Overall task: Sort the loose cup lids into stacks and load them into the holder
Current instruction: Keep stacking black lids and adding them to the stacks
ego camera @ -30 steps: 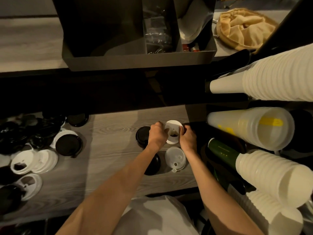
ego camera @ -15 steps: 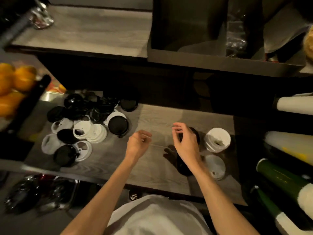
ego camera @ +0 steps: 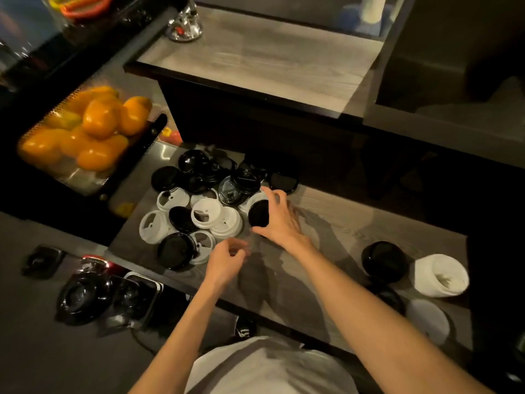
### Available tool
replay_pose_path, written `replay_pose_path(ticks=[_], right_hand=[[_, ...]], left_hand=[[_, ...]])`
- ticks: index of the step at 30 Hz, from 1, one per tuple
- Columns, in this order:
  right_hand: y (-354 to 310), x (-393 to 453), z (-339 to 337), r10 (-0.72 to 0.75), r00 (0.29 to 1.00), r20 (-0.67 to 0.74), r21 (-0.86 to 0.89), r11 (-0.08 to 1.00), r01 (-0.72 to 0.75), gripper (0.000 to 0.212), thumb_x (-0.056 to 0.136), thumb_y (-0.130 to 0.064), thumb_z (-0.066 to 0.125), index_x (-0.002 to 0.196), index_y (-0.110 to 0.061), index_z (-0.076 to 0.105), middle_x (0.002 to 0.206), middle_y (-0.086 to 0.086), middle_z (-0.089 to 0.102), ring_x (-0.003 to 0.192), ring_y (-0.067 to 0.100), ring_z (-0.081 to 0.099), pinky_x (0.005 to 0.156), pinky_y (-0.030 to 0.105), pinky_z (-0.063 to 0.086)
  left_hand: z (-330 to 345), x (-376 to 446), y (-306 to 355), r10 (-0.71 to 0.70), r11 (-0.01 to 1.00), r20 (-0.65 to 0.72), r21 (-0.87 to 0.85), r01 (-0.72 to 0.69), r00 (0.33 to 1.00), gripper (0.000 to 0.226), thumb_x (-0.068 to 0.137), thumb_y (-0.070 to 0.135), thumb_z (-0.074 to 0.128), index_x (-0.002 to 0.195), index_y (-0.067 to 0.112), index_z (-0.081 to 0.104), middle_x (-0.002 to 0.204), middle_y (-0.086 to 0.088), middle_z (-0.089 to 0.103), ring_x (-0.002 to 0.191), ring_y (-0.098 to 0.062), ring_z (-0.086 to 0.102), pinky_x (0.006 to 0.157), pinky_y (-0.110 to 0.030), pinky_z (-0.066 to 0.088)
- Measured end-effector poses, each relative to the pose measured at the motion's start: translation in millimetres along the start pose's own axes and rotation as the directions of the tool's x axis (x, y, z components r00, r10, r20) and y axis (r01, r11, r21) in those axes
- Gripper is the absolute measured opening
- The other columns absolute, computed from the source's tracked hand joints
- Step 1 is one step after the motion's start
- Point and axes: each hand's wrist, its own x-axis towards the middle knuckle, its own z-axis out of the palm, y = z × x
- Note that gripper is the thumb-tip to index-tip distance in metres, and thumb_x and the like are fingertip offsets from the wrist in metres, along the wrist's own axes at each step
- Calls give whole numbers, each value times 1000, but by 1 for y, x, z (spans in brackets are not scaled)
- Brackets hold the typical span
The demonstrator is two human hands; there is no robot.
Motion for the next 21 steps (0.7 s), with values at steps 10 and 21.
replay_pose_path(ticks=[10, 21], right_hand=[[0, 28, 59, 123, 979, -160, -203, 967, -155, 97, 83, -61, 73, 154, -11, 29, 148, 9, 41, 135, 33, 41, 109, 50, 41], [-1, -33, 14, 147, 987, -65, 253, 959, -127, 87, 76, -34, 86, 150, -31, 39, 144, -5, 47, 128, 20, 49, 102, 39, 46]], left_hand=[[-31, 17, -13, -36, 997, 103, -66, 42, 994, 20, 98, 4, 54, 105, 14, 71, 96, -3, 76, 87, -14, 70, 83, -32, 57], [-21, 26, 16, -110, 882, 206, -431, 191, 972, 31, 105, 42, 48, 117, 15, 58, 96, -8, 76, 85, -18, 74, 84, -43, 62]])
